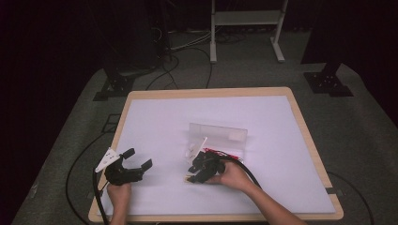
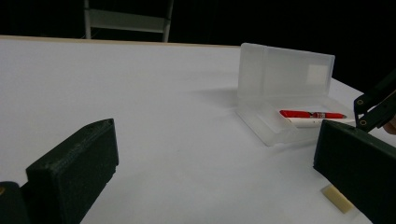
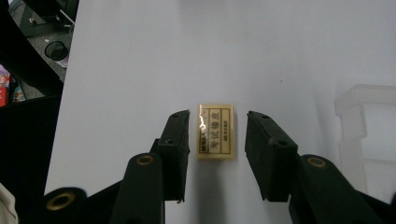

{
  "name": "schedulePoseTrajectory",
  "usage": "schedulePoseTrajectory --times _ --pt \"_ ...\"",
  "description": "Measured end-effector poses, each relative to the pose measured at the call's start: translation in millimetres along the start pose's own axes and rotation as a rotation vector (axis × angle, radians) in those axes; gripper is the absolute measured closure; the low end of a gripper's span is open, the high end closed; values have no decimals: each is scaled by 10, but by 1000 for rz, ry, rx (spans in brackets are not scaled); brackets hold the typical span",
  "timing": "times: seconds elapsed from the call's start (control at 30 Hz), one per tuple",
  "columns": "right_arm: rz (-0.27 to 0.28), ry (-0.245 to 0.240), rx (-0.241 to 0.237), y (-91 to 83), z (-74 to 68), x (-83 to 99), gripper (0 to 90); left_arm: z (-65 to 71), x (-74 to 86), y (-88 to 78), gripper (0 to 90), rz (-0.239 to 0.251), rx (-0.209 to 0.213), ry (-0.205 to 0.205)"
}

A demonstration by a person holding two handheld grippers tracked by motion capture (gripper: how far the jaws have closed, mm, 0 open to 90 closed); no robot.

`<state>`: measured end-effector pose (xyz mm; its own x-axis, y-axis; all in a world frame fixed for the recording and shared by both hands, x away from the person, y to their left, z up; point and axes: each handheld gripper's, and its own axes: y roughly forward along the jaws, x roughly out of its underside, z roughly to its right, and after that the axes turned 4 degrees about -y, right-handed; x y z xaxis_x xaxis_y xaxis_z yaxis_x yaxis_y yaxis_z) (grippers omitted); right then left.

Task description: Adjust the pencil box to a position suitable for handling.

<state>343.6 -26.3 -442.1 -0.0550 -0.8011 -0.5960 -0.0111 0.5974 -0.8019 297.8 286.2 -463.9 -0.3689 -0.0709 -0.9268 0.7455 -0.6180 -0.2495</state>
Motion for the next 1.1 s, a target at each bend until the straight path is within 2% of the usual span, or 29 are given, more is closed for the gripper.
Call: schedulePoseTrajectory --times 0.77,1.1 --pt "-28 -3 -10 110 34 -15 596 -3 0 -2 0 5 2 -5" --pt "-39 -9 -24 165 26 -8 665 -5 0 -2 0 6 2 -4"
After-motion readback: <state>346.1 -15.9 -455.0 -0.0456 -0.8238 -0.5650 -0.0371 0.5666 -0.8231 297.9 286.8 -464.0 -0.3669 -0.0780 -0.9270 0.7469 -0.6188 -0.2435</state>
